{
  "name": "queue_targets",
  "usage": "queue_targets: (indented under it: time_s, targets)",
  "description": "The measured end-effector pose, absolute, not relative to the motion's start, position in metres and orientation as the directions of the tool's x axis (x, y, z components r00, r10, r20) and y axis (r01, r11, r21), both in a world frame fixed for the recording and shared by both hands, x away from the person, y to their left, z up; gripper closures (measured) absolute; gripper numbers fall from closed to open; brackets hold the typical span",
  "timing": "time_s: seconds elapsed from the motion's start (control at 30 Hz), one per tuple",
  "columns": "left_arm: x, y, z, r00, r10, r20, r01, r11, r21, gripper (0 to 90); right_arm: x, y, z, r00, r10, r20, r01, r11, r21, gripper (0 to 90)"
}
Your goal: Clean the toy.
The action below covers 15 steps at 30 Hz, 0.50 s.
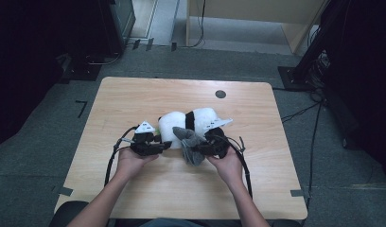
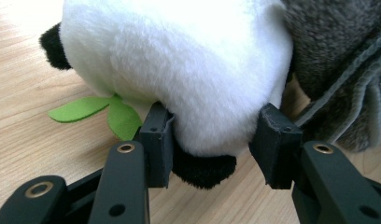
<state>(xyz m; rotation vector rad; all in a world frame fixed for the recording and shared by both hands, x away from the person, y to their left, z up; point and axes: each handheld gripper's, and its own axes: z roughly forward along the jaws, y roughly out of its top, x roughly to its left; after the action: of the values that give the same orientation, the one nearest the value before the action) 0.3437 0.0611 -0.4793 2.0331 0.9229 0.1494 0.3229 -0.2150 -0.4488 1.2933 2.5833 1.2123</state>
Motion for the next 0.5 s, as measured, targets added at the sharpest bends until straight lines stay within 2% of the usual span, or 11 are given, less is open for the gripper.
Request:
queue_targets:
  time_s: [0.17, 0.5]
  targets:
    - [0.344, 0.061, -0.479, 0.718, 0.659, -0.227, 0.553, -0.342, 0.76, 53.6, 0.312, -0.239, -0.446, -0.64, 0.711, 0.293, 0.689, 0.36, 0.629, 78.0]
    - [0.344, 0.062, -0.479, 0.717, 0.658, -0.23, 0.554, -0.338, 0.76, 53.8, 0.31, -0.293, -0.443, -0.522, 0.787, 0.328, 0.741, 0.228, 0.632, 77.9]
